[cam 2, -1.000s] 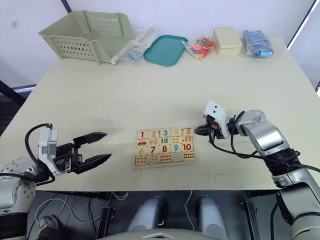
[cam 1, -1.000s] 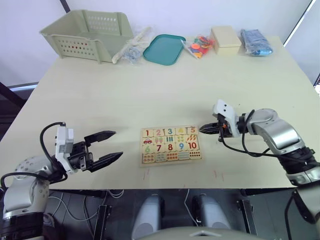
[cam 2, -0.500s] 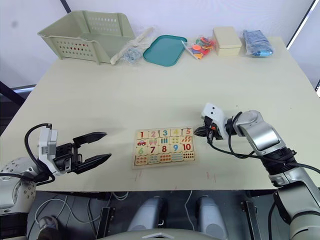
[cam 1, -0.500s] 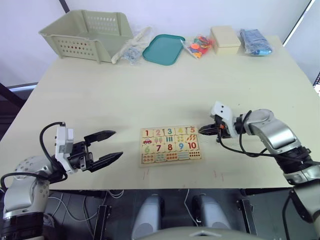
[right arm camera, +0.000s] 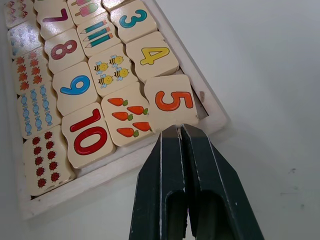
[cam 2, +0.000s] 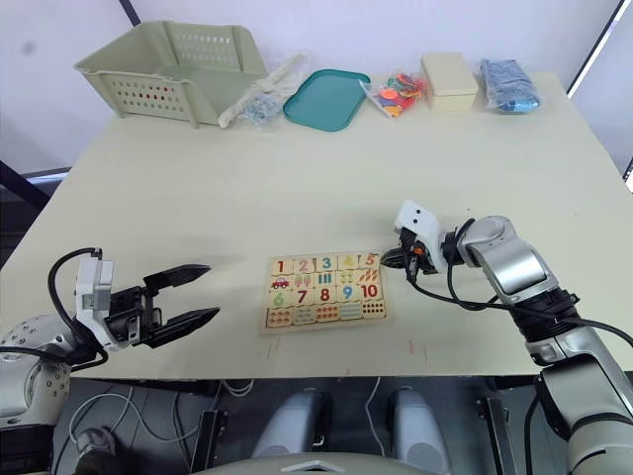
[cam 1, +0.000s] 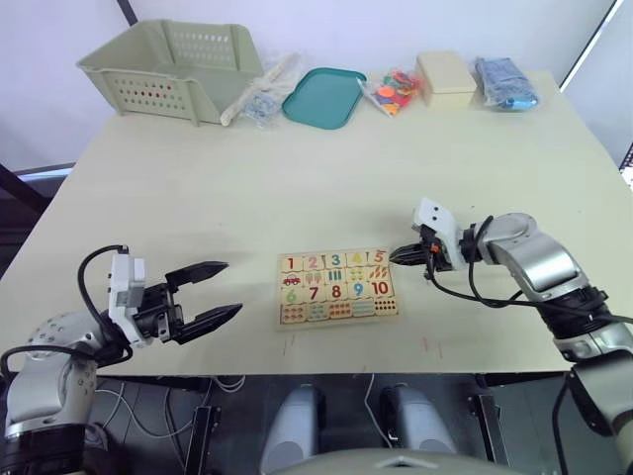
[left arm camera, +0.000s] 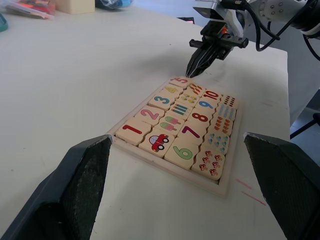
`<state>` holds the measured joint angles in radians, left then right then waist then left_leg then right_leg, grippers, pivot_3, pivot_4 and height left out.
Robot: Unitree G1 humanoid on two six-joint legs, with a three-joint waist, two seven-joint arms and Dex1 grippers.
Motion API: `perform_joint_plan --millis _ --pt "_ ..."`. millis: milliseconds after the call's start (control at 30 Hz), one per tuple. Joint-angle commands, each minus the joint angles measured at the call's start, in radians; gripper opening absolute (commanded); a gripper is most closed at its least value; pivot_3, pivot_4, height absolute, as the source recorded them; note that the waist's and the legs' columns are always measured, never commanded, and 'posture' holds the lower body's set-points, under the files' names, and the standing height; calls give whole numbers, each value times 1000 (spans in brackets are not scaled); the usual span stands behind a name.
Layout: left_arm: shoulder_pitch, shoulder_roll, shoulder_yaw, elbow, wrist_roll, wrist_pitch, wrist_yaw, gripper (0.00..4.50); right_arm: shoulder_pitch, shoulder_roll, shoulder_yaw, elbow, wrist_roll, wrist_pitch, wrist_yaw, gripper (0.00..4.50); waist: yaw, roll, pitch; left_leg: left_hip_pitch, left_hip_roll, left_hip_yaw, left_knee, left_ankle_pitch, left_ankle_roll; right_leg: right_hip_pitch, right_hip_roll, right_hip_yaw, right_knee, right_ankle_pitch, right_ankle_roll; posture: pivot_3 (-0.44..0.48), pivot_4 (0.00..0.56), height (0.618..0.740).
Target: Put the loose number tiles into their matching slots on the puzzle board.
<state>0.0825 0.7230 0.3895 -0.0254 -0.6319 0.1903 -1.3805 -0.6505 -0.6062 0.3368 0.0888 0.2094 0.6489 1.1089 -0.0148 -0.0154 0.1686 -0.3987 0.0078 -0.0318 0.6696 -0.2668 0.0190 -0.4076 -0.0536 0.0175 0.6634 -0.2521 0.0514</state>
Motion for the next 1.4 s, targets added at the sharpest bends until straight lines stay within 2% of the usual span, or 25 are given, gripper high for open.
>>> perform_joint_plan --millis 33,1133,1400 --pt "7 7 15 -2 -12 -16 -4 4500 -21 4 -9 -10 -2 -17 13 69 0 0 0 0 0 0 0 0 0 0 0 0 0 0 0 0 150 740" --pt "37 0 23 4 -12 -51 24 4500 -56 58 1 48 -47 -53 46 69 -1 0 0 0 0 0 -1 0 0 -1 0 0 0 0 0 0 150 740" --pt "39 -4 19 8 -10 -58 34 4500 -50 47 -45 8 -14 -49 48 69 -1 0 0 0 0 0 -1 0 0 -1 0 0 0 0 0 0 150 740"
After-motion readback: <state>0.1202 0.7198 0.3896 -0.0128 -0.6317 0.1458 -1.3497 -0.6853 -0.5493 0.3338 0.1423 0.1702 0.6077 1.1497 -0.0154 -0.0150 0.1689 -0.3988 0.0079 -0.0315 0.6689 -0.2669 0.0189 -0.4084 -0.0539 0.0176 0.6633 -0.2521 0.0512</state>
